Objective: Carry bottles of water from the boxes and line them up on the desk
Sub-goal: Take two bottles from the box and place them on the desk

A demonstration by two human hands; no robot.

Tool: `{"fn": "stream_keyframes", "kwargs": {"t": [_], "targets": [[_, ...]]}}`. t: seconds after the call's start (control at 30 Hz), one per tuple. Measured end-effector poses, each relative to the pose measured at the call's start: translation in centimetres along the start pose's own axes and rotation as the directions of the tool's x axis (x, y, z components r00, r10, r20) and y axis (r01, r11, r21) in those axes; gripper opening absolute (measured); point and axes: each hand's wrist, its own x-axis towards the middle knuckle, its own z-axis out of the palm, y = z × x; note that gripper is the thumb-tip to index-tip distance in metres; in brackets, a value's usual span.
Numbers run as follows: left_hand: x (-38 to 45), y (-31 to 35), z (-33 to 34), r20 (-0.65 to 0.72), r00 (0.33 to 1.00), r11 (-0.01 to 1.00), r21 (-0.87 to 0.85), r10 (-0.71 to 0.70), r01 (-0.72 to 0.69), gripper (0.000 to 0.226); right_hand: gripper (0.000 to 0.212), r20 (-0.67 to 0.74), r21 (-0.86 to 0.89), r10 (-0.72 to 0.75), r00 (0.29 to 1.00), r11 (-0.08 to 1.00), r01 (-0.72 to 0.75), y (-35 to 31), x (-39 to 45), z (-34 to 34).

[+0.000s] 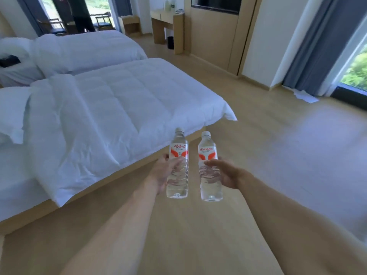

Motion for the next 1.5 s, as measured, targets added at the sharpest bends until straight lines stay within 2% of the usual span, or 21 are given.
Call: {"fn": "stream_keyframes", "kwargs": {"t": [0.1, 0.27, 0.4, 0.5, 0.7, 0.8, 0.9, 1.03, 1.13, 1.33, 1.5], "targets": [[2.8, 0.7, 5.5, 0.091, 0.996, 0.998, 0.060, 0.000, -0.005, 0.043, 0.044, -0.082, 0.047, -0.034, 0.996, 0.998, 0.038, -1.4, -1.8, -5.3], [6.7, 1.8, 13.8, 0.199, 0.980, 0.991, 0.134, -0.013, -0.014, 0.027, 0.053, -0.221, 0.098, -0.062, 0.973, 0.992, 0.085, -3.6, -3.9, -12.4], [9.6, 2.6, 19.0, 0.291, 0.956, 0.985, 0.173, -0.034, -0.017, 0.040, 0.054, -0.285, 0.234, -0.023, 0.958, 0.968, 0.092, -4.7, -5.2, -16.5], [12.3, 2.9, 22.3, 0.340, 0.939, 0.983, 0.183, -0.052, -0.012, 0.034, 0.048, -0.313, 0.298, 0.000, 0.950, 0.949, 0.098, -5.7, -5.4, -19.4], [19.2, 4.9, 26.9, 0.417, 0.905, 0.963, 0.268, -0.084, -0.034, 0.039, 0.042, -0.347, 0.324, -0.020, 0.938, 0.936, 0.140, -8.7, -2.1, -24.2], [23.9, 6.5, 28.5, 0.441, 0.895, 0.957, 0.282, -0.067, -0.068, 0.037, 0.048, -0.344, 0.294, -0.042, 0.938, 0.944, 0.151, -11.2, 0.9, -26.2], [28.7, 8.7, 29.7, 0.444, 0.892, 0.966, 0.255, -0.082, -0.038, 0.040, 0.055, -0.348, 0.293, -0.024, 0.937, 0.947, 0.132, -14.0, 4.2, -28.4], [34.7, 11.7, 31.4, 0.472, 0.878, 0.971, 0.237, -0.084, -0.035, 0.038, 0.049, -0.393, 0.352, 0.029, 0.919, 0.928, 0.121, -17.4, 8.0, -31.3], [38.4, 13.3, 32.8, 0.485, 0.868, 0.975, 0.222, -0.106, -0.005, 0.039, 0.051, -0.435, 0.370, 0.003, 0.900, 0.912, 0.176, -19.9, 10.4, -33.1], [44.4, 14.6, 36.6, 0.450, 0.887, 0.970, 0.242, -0.105, -0.008, 0.035, 0.038, -0.476, 0.505, -0.102, 0.874, 0.781, 0.367, -23.6, 13.9, -38.6], [49.7, 15.1, 41.3, 0.463, 0.877, 0.964, 0.264, -0.130, 0.003, 0.037, 0.036, -0.453, 0.498, -0.114, 0.884, 0.790, 0.357, -26.3, 16.7, -43.9]]}}
